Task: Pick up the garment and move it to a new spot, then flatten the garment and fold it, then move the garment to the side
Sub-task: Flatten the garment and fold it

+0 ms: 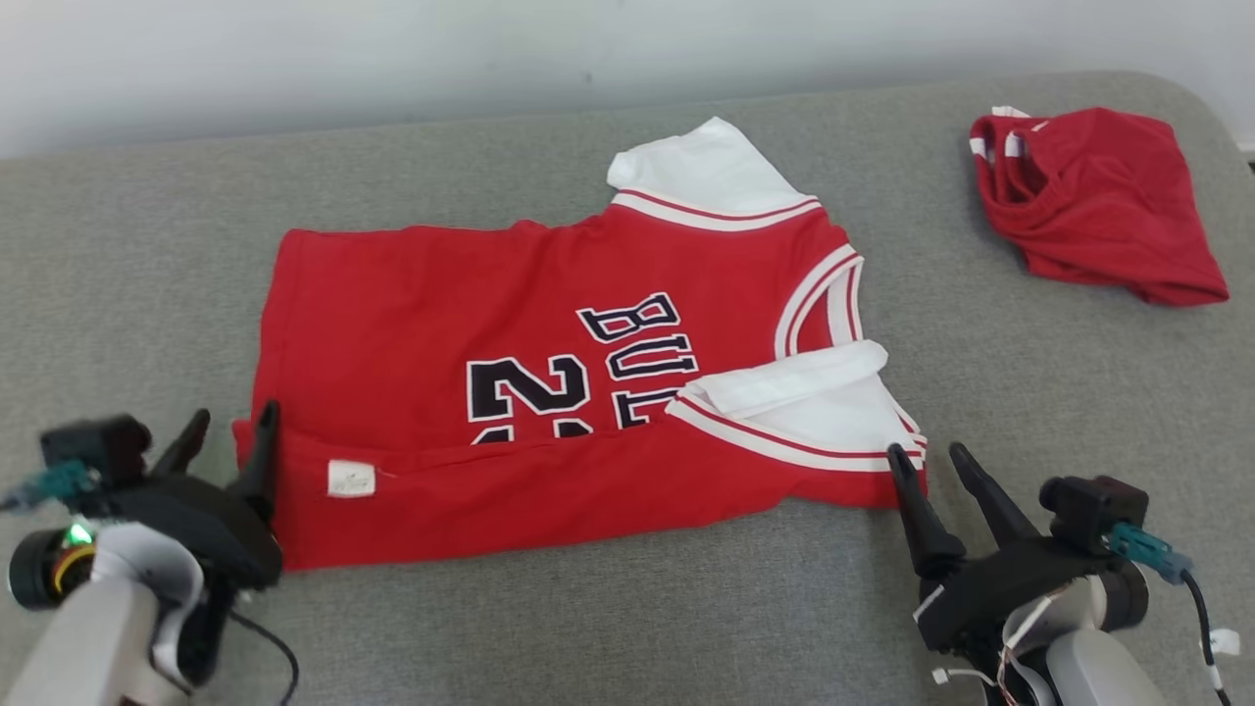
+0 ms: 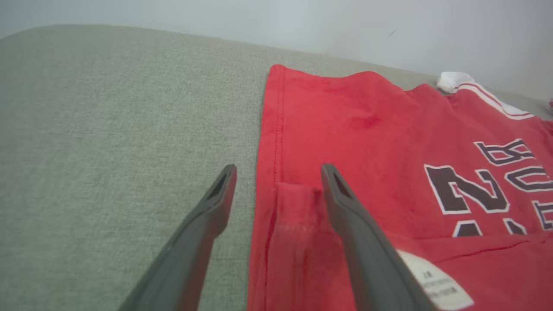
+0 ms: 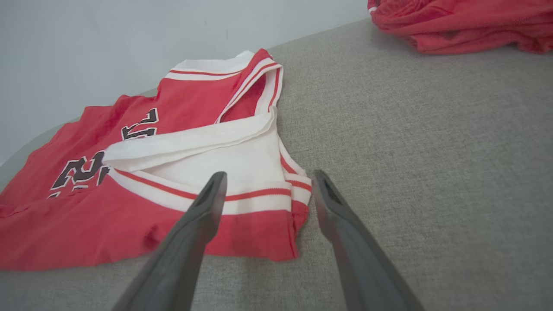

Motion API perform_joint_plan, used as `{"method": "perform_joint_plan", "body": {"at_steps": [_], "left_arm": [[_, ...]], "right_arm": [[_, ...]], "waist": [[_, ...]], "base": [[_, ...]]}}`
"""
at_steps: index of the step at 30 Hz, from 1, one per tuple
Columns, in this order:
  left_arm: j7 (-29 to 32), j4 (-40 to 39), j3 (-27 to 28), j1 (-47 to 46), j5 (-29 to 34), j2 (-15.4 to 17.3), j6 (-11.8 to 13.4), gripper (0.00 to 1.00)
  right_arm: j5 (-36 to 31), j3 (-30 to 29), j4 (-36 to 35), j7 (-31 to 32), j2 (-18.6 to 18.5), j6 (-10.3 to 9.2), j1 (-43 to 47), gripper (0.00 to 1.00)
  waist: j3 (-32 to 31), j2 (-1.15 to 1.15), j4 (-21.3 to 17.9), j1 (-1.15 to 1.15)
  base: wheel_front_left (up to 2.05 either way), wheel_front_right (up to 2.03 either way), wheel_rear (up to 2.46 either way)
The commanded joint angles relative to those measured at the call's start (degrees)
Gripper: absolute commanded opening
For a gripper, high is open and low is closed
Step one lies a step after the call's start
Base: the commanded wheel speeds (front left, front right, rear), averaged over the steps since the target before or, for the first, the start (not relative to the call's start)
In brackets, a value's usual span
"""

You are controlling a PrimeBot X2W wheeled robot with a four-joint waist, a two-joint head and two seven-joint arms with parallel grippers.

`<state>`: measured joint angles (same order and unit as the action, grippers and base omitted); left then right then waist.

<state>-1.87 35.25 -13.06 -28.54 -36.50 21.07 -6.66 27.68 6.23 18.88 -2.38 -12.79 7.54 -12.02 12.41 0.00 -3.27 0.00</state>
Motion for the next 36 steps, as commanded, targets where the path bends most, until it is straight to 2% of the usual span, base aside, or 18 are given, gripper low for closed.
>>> {"method": "perform_joint_plan", "body": {"at_steps": [1, 2, 9, 18, 22, 28, 32, 36], "left_arm": [[1.37, 0.53, 0.67, -1.85, -2.84, 0.47, -0.46, 1.00], [2.15, 0.81, 1.30, -2.61, -4.59, 0.70, -0.63, 1.00], [2.23, 0.81, 0.20, -5.20, -5.87, 4.26, -0.79, 1.00], [-0.57, -3.70, -1.06, 1.70, -7.19, 5.16, -0.77, 1.00], [-1.96, -8.93, -0.97, 7.33, -7.33, 4.72, 0.65, 1.00], [-1.93, -17.13, -1.48, 15.25, -7.61, 3.35, 4.28, 1.00], [-1.79, -17.68, -2.26, 17.60, -7.64, 2.02, 5.35, 1.00], [-2.44, -15.64, -2.95, 17.52, -7.83, 0.82, 5.02, 1.00]], "right_arm": [[-0.15, 0.44, 0.36, -0.36, 0.50, -0.14, -0.83, 1.00], [-0.12, 0.76, 0.63, -0.62, 0.68, -0.14, -1.12, 1.00], [0.65, 2.21, 2.65, -2.30, 1.05, -0.14, -1.94, 1.00], [1.00, 2.19, 4.03, -3.31, 0.15, -0.14, -0.33, 1.00], [0.57, 1.79, 4.33, -3.34, -0.54, -0.14, 0.75, 1.00], [-0.23, 1.26, 4.55, -3.43, -0.49, -0.14, 1.35, 1.00], [-1.13, 1.40, 4.90, -2.90, -0.68, -0.14, 0.46, 1.00], [-2.05, 1.21, 5.26, -2.71, -0.71, -0.14, -0.48, 1.00]], "waist": [[0.68, 0.00, -0.85, 0.00], [0.83, 0.00, -1.08, 0.00], [1.04, 0.00, -2.25, 0.00], [-1.09, 0.00, -1.63, 0.00], [-1.84, 0.00, -0.41, 0.00], [-1.72, 0.00, 1.61, 0.00], [-1.46, 0.00, 2.43, 0.00], [-1.01, 0.00, 2.54, 0.00]], "base": [[0.00, 0.00, 0.00], [0.00, 0.00, 0.00], [0.00, 0.00, 0.00], [0.00, 0.00, 0.00], [0.00, 0.00, 0.00], [0.00, 0.00, 0.00], [0.00, 0.00, 0.00], [0.00, 0.00, 0.00]]}}
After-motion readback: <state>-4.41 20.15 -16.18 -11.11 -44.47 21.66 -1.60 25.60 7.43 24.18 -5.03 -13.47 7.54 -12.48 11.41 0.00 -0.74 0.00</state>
